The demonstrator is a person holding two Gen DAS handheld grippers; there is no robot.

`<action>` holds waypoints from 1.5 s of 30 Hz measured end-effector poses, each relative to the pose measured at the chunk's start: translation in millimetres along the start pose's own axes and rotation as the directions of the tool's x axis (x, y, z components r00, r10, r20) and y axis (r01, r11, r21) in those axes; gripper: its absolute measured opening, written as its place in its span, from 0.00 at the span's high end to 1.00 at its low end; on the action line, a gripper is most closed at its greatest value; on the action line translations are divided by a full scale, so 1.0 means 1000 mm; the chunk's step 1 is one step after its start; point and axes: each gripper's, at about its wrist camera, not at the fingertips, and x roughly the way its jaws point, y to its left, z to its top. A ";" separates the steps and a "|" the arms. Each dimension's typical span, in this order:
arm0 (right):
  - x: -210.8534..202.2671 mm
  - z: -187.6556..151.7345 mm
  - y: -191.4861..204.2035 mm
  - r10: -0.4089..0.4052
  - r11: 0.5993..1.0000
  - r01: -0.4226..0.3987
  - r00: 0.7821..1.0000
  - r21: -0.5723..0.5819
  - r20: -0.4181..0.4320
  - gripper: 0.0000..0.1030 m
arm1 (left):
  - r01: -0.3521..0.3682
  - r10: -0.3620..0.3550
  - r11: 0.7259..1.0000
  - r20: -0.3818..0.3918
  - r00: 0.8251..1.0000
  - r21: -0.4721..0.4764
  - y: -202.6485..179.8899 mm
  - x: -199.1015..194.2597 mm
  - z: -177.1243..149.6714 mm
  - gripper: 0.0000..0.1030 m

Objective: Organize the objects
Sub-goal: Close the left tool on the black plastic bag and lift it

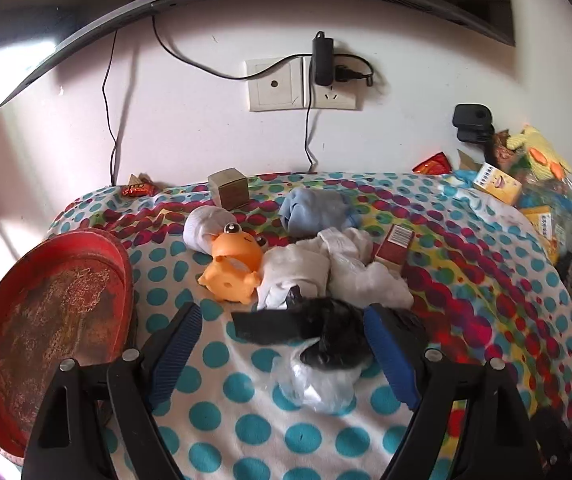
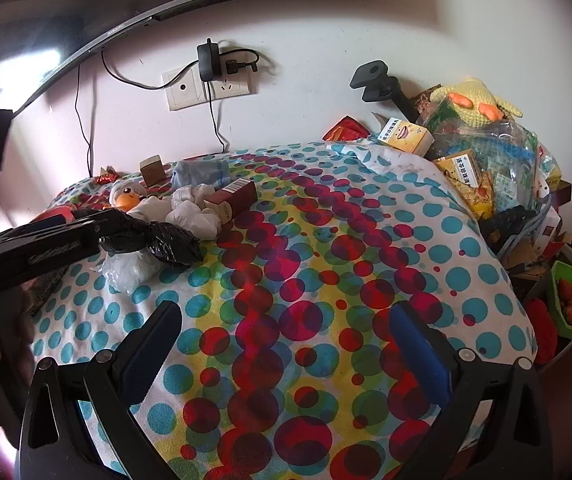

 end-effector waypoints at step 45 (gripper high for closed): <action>0.007 -0.001 -0.015 0.041 0.997 -0.038 0.998 0.066 -0.040 0.00 | 0.040 -0.040 0.999 0.013 0.999 0.004 -0.032 -0.008 -0.002 0.98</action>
